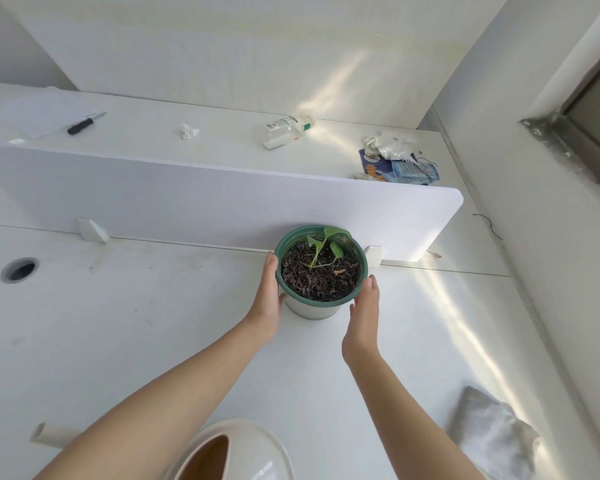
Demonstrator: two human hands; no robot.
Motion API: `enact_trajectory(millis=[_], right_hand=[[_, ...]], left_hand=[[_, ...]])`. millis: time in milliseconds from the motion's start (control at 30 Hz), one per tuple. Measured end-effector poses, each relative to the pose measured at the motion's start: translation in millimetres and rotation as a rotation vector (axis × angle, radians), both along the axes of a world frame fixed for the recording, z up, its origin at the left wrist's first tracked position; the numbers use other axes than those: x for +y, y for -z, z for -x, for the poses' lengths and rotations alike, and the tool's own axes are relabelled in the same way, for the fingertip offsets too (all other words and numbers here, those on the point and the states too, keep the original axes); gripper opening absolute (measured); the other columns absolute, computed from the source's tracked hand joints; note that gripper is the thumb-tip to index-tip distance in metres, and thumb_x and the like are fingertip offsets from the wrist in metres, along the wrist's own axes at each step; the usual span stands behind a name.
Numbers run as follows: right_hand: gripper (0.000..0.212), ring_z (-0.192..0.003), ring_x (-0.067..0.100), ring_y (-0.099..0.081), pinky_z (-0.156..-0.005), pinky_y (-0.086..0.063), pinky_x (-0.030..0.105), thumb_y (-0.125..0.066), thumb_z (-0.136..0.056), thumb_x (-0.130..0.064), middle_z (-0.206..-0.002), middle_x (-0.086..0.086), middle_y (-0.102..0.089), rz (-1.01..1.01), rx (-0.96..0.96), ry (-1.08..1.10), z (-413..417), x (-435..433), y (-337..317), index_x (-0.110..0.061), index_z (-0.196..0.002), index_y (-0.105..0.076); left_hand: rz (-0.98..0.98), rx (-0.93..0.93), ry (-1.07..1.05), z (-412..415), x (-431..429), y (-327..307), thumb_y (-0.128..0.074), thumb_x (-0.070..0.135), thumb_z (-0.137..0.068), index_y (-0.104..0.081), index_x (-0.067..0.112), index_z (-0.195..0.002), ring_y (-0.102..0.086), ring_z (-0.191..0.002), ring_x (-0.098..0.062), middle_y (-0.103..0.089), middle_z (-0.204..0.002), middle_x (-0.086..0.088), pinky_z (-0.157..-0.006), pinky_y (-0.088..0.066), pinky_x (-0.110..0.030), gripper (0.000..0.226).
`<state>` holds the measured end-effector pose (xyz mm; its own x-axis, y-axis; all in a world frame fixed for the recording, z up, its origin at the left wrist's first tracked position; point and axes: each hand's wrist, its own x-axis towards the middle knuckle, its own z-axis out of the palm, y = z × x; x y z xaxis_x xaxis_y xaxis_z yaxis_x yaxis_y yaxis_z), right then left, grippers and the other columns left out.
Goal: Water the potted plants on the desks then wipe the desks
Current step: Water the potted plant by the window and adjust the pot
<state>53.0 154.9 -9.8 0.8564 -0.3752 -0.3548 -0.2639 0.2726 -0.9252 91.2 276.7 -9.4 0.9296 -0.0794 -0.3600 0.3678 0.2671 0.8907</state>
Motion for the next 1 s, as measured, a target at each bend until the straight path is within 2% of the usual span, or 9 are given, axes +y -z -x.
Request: enact_trajectory(millis=[67, 133, 233, 400, 500, 600, 667, 833, 1000], right_hand=[[0.052, -0.141, 0.009, -0.016, -0.113, -0.013, 0.032, -0.023, -0.096, -0.043, -0.155, -0.008, -0.018, -0.013, -0.002, -0.01, -8.4, -1.1, -1.5, -0.026, -0.145, -0.015], [0.054, -0.141, 0.009, -0.015, -0.112, -0.012, 0.033, -0.02, -0.095, -0.048, -0.155, -0.008, -0.016, -0.022, 0.01, -0.024, -17.1, -5.2, -2.3, -0.028, -0.146, -0.013], [0.058, -0.142, 0.008, -0.01, -0.113, -0.008, 0.036, -0.016, -0.093, -0.055, -0.156, -0.01, -0.011, -0.02, 0.045, -0.08, -21.1, -12.1, -4.9, -0.033, -0.146, -0.008], [0.057, -0.143, 0.011, -0.009, -0.114, -0.008, 0.039, -0.017, -0.094, -0.053, -0.157, -0.01, -0.006, 0.005, 0.063, -0.095, 0.0, -17.0, -15.0, -0.035, -0.145, -0.002], [0.055, -0.141, 0.015, -0.019, -0.116, -0.014, 0.04, -0.022, -0.095, -0.048, -0.156, -0.004, -0.015, 0.017, 0.031, -0.083, 25.1, -17.1, -24.2, -0.03, -0.146, -0.009], [0.049, -0.124, 0.019, -0.043, -0.106, -0.031, 0.036, -0.03, -0.097, -0.036, -0.143, 0.006, -0.039, 0.017, -0.022, -0.087, 54.5, -15.8, -42.0, -0.022, -0.143, -0.021], [0.045, -0.108, 0.022, -0.054, -0.093, -0.04, 0.033, -0.037, -0.096, -0.027, -0.125, 0.009, -0.054, 0.038, -0.063, -0.1, 75.4, -13.6, -55.9, -0.019, -0.14, -0.028], [0.036, -0.088, 0.023, -0.062, -0.075, -0.046, 0.028, -0.045, -0.092, -0.014, -0.098, 0.008, -0.064, 0.133, -0.162, -0.097, 133.1, -2.6, -71.0, -0.021, -0.128, -0.043], [0.028, -0.095, 0.016, -0.062, -0.085, -0.044, 0.029, -0.049, -0.091, -0.016, -0.097, 0.003, -0.067, 0.21, -0.152, -0.196, 194.0, 13.3, -51.0, -0.024, -0.117, -0.05]], left_hand=[[-0.015, 0.014, 0.032, 7.1, -1.6, 0.5, -0.029, 0.059, -0.083, -0.017, 0.036, -0.146, -0.023, -0.14, -0.005, -0.026, -0.153, 0.014, -0.114, -0.015, -0.034, 0.069], [-0.058, 0.01, 0.055, 12.5, -3.7, 1.9, -0.027, 0.054, -0.092, 0.006, 0.036, -0.146, -0.007, -0.144, -0.005, -0.003, -0.157, 0.014, -0.118, -0.004, -0.036, 0.066], [-0.101, 0.014, 0.088, 15.0, -2.0, 2.2, -0.019, 0.048, -0.096, 0.014, 0.032, -0.145, -0.001, -0.144, -0.006, 0.005, -0.158, 0.013, -0.119, 0.0, -0.039, 0.061], [-0.167, 0.046, 0.072, 24.3, 7.7, -13.1, -0.023, 0.049, -0.095, 0.0, 0.026, -0.149, -0.007, -0.145, -0.013, -0.003, -0.159, 0.006, -0.119, -0.006, -0.042, 0.063], [-0.244, 0.02, 0.01, 38.5, 17.7, -29.1, -0.029, 0.041, -0.097, -0.016, 0.017, -0.148, -0.027, -0.139, -0.019, -0.022, -0.154, -0.002, -0.116, -0.018, -0.042, 0.058], [-0.256, -0.034, -0.075, 61.6, 29.6, -51.9, -0.031, 0.029, -0.098, -0.038, 0.017, -0.13, -0.05, -0.11, -0.023, -0.049, -0.131, -0.011, -0.098, -0.036, -0.037, 0.035], [-0.237, -0.078, -0.13, 80.2, 38.1, -66.7, -0.032, 0.026, -0.099, -0.04, 0.015, -0.13, -0.056, -0.096, -0.024, -0.058, -0.114, -0.013, -0.083, -0.041, -0.034, 0.034], [-0.22, -0.19, -0.216, 139.1, 60.5, -85.5, -0.035, 0.023, -0.098, -0.047, 0.02, -0.12, -0.062, -0.081, -0.018, -0.066, -0.091, -0.003, -0.073, -0.044, -0.028, 0.025], [-0.299, -0.263, -0.42, 211.5, 92.2, -75.0, -0.033, 0.011, -0.097, -0.055, 0.015, -0.111, -0.063, -0.083, -0.018, -0.066, -0.092, -0.003, -0.075, -0.046, -0.026, 0.025]])
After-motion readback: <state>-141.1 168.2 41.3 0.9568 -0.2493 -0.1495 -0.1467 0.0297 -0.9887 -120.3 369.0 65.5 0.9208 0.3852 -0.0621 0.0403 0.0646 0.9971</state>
